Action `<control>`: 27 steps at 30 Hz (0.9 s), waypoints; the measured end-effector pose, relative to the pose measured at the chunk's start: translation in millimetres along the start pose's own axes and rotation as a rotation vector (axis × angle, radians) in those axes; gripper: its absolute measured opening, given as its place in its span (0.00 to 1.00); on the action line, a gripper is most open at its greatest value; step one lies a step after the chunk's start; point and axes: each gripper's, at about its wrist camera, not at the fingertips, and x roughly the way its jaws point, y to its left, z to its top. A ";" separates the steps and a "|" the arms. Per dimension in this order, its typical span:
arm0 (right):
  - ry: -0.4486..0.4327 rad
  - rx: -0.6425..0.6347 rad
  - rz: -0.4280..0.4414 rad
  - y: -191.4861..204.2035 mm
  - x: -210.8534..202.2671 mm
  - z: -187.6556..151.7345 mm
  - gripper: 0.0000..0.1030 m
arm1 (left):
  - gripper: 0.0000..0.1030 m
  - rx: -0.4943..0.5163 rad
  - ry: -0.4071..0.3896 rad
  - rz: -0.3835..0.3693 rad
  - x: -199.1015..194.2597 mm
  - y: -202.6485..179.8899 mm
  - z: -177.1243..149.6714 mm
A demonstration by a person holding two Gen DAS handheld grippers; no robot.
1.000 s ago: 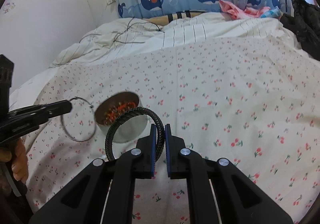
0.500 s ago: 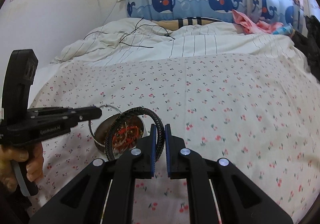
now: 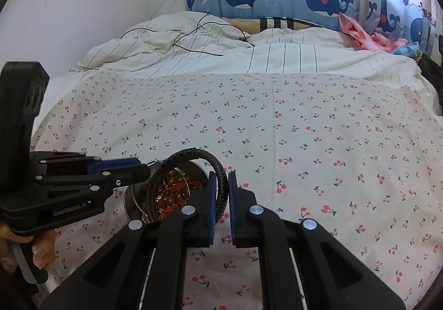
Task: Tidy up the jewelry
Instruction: 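Drop silver bangle in tin with left tool while right tool drops black bracelet, then move left tool to white bead bracelet while right tool reaches peach bead bracelet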
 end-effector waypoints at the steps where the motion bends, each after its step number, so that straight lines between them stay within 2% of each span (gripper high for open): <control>1: 0.001 -0.001 0.000 1.2 0.9 0.1 0.09 | 0.45 -0.005 -0.005 -0.002 -1.5 0.7 0.3; 5: 0.006 -0.006 0.004 4.9 5.4 0.8 0.09 | 0.56 -0.012 -0.019 0.004 -8.3 3.1 2.2; 11: 0.018 -0.037 0.011 20.4 18.2 5.1 0.09 | 0.66 -0.049 -0.040 0.021 -20.4 14.6 1.8; 17: 0.081 -0.057 0.015 26.0 35.8 -2.4 0.09 | 0.71 -0.064 -0.022 0.030 -19.9 20.2 -1.0; 20: 0.072 -0.041 0.008 21.7 34.3 -2.6 0.10 | 0.73 -0.044 -0.015 0.038 -18.2 16.0 -3.4; 23: 0.047 -0.025 -0.001 16.9 28.0 -1.0 0.24 | 0.75 -0.026 -0.013 0.048 -17.9 12.1 -6.1; 27: 0.038 -0.019 -0.020 10.3 20.7 0.4 0.24 | 0.76 -0.017 -0.009 0.050 -18.5 9.3 -7.7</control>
